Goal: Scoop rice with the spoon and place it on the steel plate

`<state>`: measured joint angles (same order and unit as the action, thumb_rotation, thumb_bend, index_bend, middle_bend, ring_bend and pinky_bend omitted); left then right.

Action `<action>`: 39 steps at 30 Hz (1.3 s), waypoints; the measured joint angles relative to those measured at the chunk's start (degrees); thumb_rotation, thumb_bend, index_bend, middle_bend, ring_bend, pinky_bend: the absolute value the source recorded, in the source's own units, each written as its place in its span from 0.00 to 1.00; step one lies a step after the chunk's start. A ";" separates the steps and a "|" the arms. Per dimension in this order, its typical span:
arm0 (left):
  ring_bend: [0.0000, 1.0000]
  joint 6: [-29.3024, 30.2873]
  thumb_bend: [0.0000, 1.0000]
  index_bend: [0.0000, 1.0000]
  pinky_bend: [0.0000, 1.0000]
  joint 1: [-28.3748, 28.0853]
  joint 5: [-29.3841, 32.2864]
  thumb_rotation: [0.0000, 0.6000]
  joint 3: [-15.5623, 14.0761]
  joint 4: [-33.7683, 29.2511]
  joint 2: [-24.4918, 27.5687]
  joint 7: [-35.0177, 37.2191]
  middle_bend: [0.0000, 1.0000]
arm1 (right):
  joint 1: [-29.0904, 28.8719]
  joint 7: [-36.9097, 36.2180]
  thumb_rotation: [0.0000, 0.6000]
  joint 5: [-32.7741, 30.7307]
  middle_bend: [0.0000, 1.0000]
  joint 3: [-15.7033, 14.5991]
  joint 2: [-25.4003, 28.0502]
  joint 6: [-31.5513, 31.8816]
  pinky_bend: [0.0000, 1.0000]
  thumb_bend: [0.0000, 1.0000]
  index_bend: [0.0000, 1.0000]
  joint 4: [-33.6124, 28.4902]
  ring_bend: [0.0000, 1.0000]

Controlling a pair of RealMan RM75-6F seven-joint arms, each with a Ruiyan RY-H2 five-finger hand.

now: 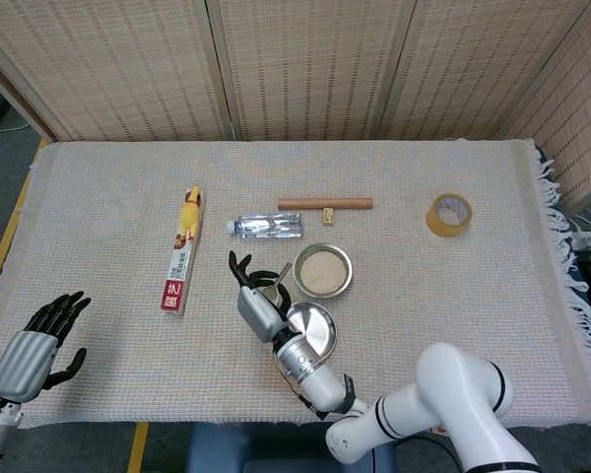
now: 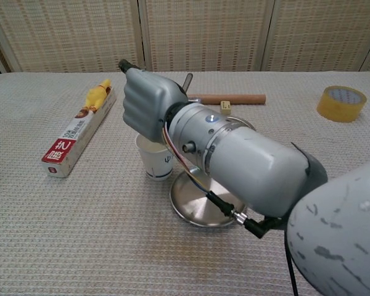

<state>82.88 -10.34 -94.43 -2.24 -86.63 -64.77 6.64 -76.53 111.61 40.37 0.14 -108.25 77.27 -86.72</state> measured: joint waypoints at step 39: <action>0.00 -0.63 0.45 0.00 0.14 -0.03 -0.39 1.00 -0.35 -0.92 -1.08 -3.72 0.00 | 27.49 -57.23 1.00 22.74 0.56 -6.38 18.93 1.63 0.02 0.35 0.85 -17.97 0.19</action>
<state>82.25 -10.37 -94.81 -2.59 -87.54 -65.85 2.92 -49.04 54.37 63.11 -6.24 -89.32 78.90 -104.68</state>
